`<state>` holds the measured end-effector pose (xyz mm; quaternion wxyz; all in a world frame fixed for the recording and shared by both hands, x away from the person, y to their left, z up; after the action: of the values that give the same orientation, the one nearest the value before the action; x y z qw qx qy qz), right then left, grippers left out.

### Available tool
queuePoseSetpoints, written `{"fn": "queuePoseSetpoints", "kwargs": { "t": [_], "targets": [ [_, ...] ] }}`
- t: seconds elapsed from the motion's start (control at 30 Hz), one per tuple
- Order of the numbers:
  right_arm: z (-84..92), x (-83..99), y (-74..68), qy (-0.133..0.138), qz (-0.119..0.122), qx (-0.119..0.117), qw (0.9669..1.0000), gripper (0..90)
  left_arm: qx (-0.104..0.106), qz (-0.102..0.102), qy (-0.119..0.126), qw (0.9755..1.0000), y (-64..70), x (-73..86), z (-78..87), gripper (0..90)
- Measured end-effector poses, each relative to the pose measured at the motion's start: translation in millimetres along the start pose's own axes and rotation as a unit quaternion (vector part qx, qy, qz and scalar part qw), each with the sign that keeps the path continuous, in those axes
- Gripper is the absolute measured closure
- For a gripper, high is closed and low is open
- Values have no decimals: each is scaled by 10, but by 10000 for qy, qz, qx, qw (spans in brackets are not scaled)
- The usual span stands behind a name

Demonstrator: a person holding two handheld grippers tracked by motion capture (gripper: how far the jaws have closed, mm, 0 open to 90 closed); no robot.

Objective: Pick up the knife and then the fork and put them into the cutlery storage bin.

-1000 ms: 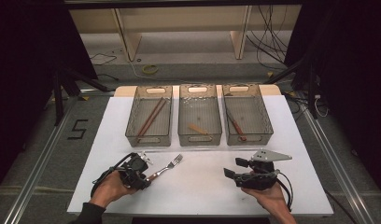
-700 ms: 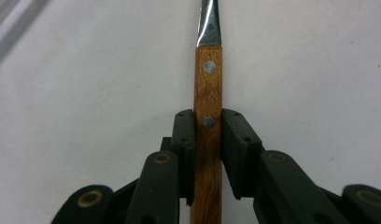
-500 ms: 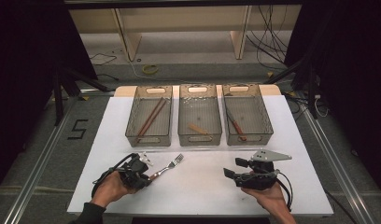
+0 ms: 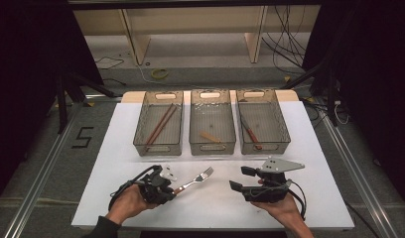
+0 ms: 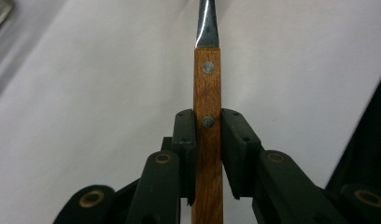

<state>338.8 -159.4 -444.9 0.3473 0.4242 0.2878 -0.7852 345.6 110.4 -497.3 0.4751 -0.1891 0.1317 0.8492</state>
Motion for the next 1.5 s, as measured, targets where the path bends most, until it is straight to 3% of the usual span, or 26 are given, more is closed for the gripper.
{"fn": "queuePoseSetpoints", "kwargs": {
  "t": [0.2, 0.43, 0.7, 0.9, 0.97, 1.07, 1.43, 1.5],
  "targets": [
    [-127, -42, -174, -268, 561, -316, 9976, 327, 237, -441, 31, 9987, 221, -176, -54, 758],
    [-364, -4, -366, -836, 1213, -685, 9867, 330, 393, -872, 27, 9954, 393, -338, -82, 758],
    [-481, 86, -430, -1190, 1439, -849, 9787, 344, 485, -1179, 83, 9918, 523, -411, -64, 757],
    [-554, 183, -482, -1532, 1663, -931, 9697, 393, 544, -1345, 80, 9894, 591, -440, -68, 757],
    [-564, 211, -482, -1631, 1789, -904, 9660, 416, 553, -1461, 66, 9877, 605, -450, -70, 757],
    [-570, 248, -503, -1795, 1782, -939, 9629, 443, 595, -1630, 16, 9848, 634, -463, -62, 757],
    [-604, 331, -542, -2021, 2007, -1018, 9532, 597, 616, -1725, 44, 9831, 685, -489, -68, 757],
    [-605, 346, -554, -2070, 2032, -1086, 9508, 635, 641, -1819, 4, 9812, 692, -487, -64, 757]
  ]
}}
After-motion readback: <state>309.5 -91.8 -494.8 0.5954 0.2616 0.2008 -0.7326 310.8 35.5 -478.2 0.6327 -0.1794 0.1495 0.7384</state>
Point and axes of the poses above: each handheld gripper's, and its own axes: z roughly backward along the jaws, x roughly out of its underside, y roughly to its right, the point moved 5 cm from there along -z, roughly forward along the jaws, and after that the axes turned 2 degrees about z, right-handed, at the moved point
